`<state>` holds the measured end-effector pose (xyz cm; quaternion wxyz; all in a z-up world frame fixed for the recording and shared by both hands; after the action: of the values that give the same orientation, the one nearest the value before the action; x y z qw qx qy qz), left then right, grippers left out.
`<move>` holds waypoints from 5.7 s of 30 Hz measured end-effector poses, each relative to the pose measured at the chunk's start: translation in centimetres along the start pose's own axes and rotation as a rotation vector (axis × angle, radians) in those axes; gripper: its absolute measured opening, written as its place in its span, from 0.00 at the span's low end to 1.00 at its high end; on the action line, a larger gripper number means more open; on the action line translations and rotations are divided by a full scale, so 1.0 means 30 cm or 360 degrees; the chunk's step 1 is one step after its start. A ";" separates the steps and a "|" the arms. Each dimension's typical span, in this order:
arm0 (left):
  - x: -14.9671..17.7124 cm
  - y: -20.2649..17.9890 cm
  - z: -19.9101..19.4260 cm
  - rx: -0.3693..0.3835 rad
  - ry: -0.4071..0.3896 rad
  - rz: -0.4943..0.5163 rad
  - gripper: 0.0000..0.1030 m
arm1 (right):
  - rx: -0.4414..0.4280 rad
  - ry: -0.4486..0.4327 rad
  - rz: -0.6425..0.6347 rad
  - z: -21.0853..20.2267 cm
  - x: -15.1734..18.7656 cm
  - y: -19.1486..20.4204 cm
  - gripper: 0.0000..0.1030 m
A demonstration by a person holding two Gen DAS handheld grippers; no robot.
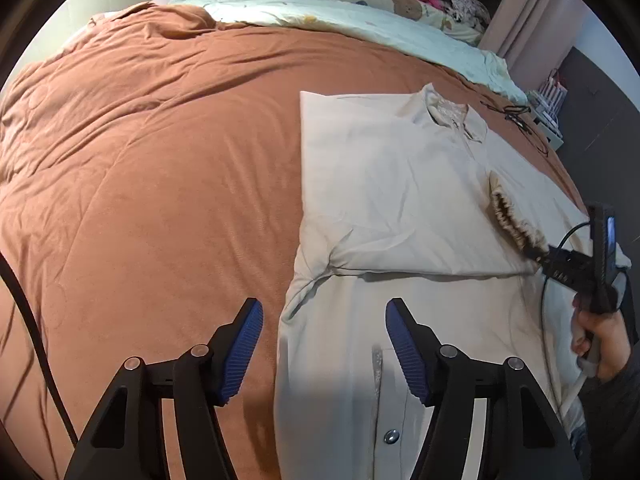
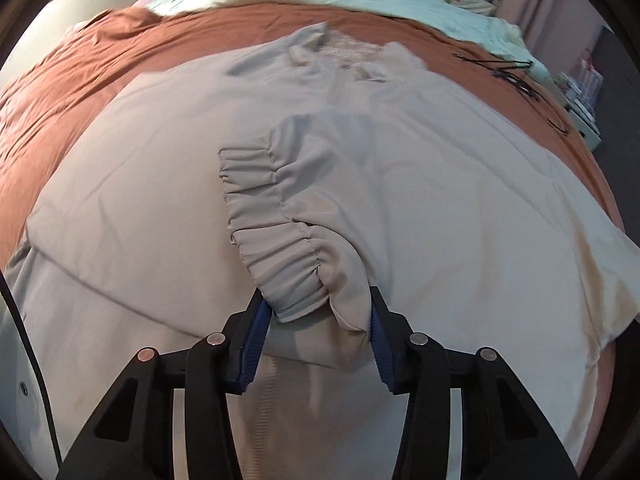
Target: Fold large clothes
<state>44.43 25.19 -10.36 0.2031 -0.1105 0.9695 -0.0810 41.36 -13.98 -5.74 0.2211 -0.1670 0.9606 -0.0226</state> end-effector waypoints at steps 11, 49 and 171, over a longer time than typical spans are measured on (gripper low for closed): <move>-0.021 -0.030 0.153 -0.0061 0.0071 0.0054 0.48 | -0.0055 -0.0064 0.0423 -0.059 0.069 -0.332 0.43; -0.057 -0.210 0.120 -0.0170 0.0008 0.0045 0.64 | -0.0155 -0.0237 0.0774 -0.123 0.267 -0.749 0.59; -0.097 -0.880 0.137 0.0100 -0.0008 0.0444 0.64 | -0.0363 -0.0247 0.0505 -0.260 0.392 -1.057 0.67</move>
<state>53.52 0.03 -7.63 0.2181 0.0314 0.9720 -0.0820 37.89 -48.02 0.12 0.2749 -0.0387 0.9513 0.1342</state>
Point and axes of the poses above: each gripper's, at about its wrist camera, not at the fingertips, and z roughly the way its jaws point, y to its left, x to its underside, the point moved 2 cm from there along z, roughly the way its jaws point, and after that the axes turned 5 degrees about y, right-handed, at the moved point
